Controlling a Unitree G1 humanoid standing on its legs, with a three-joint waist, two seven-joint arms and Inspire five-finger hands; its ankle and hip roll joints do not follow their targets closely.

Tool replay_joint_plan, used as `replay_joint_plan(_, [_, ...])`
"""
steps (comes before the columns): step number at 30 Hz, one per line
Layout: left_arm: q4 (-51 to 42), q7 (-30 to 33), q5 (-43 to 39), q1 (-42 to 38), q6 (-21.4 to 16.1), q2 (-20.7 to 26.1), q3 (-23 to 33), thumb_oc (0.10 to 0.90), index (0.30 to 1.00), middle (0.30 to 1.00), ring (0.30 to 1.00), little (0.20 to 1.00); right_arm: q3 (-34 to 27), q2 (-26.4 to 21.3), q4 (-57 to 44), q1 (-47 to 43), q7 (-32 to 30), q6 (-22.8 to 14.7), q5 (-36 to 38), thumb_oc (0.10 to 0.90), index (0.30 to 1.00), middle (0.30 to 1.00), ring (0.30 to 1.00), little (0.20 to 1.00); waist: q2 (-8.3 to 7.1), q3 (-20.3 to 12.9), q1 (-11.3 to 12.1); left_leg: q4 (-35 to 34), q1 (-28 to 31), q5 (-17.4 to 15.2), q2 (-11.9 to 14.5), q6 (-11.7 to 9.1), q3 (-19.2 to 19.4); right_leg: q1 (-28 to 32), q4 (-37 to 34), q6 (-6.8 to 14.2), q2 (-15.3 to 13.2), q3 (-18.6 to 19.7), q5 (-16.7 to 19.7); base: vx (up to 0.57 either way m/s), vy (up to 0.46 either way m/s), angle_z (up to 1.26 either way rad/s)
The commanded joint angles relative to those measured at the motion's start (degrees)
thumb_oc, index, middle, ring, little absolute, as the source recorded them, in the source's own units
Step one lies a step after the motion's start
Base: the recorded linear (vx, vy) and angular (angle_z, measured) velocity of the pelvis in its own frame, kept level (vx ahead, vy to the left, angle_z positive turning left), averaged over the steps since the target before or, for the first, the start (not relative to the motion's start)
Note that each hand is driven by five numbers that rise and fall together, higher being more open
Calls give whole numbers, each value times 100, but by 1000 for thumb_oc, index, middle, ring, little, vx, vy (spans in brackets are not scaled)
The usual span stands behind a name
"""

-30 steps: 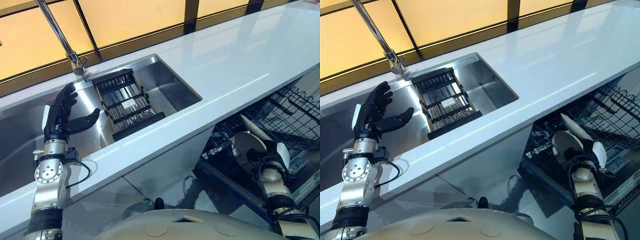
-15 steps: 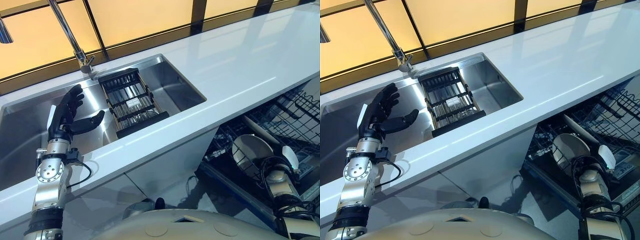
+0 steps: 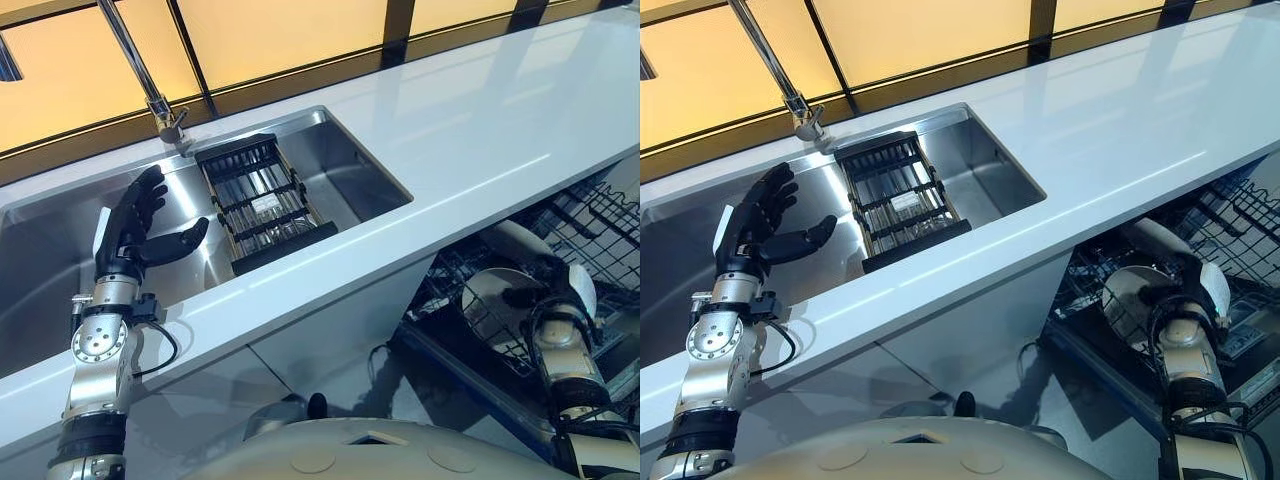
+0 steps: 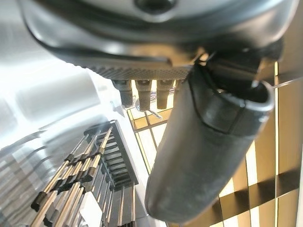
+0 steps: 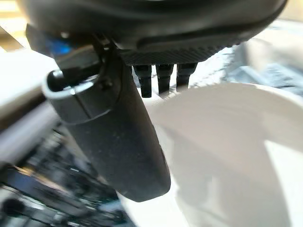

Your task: Pick up plates and place into dishwasher.

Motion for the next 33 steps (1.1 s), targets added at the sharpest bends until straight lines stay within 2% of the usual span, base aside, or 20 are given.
replay_joint_plan(1, [-149,228,-344,-686,-618,426,258,800,900,900,900,900,-339,-574,-601,-594,-148,-809,234,800,900,900,900,900,-125,-653,-5,40,363,-767,102,-129,301,-698,479,133,229,-5,213,-82,-34,-14])
replay_joint_plan(7, [67,260,-385,-686,-832,439,360,800,900,900,900,900,-640,-516,-1200,-252,12,-1172,631,800,900,900,900,900,-219,-710,-191,40,324,-863,155,-107,497,-797,483,149,273,152,178,-78,-35,-19])
replay_joint_plan(12, [176,331,-415,-685,-1064,430,372,800,900,900,900,900,-678,-391,-1433,-34,16,-1225,855,800,900,900,900,900,-248,-715,-327,40,296,-905,184,-94,644,-887,478,134,307,258,163,-71,-27,-17])
replay_joint_plan(15, [250,355,-413,-664,-1208,388,409,800,900,900,900,900,-723,-186,-1497,124,-13,-1279,1453,800,900,900,900,900,-244,-709,-400,40,291,-926,204,-90,726,-945,530,127,324,317,137,-41,-14,-17])
replay_joint_plan(18, [350,376,-366,-597,-1380,300,459,800,900,900,900,900,-781,206,-1423,302,-67,-1338,2475,800,900,900,900,900,-218,-698,-463,40,280,-937,226,-83,800,-984,579,110,333,348,102,-30,-5,-16])
replay_joint_plan(19, [390,408,-348,-552,-1453,262,486,800,900,900,900,900,-820,466,-1259,403,-65,-1368,2919,800,900,900,900,900,-195,-694,-500,40,276,-939,234,-78,835,-1011,608,101,331,359,98,-22,5,-12])
replay_joint_plan(26, [491,545,-317,-468,-1618,237,619,800,900,900,900,900,-745,1115,-550,568,233,-1428,4331,800,900,900,900,900,-82,-632,-550,40,243,-933,265,-83,923,-1070,673,31,292,331,28,-14,8,-7])
replay_joint_plan(27, [510,565,-290,-468,-1622,234,649,800,900,900,900,900,-713,1208,-445,569,279,-1463,4440,800,900,900,900,900,-62,-623,-543,40,236,-927,265,-86,921,-1075,681,20,286,324,21,0,0,0])
replay_joint_plan(29, [529,631,-259,-468,-1615,215,671,800,900,900,900,900,-584,1335,-329,605,287,-1542,4179,800,900,900,900,900,-29,-615,-531,40,210,-907,257,-95,909,-1076,680,9,264,302,18,0,0,0])
replay_joint_plan(33, [581,728,-191,-425,-1623,173,754,800,900,900,900,900,-312,1527,-297,670,347,-1585,4486,800,900,900,900,900,41,-584,-495,40,152,-879,227,-104,849,-1098,707,-30,229,268,-26,-14,33,4])
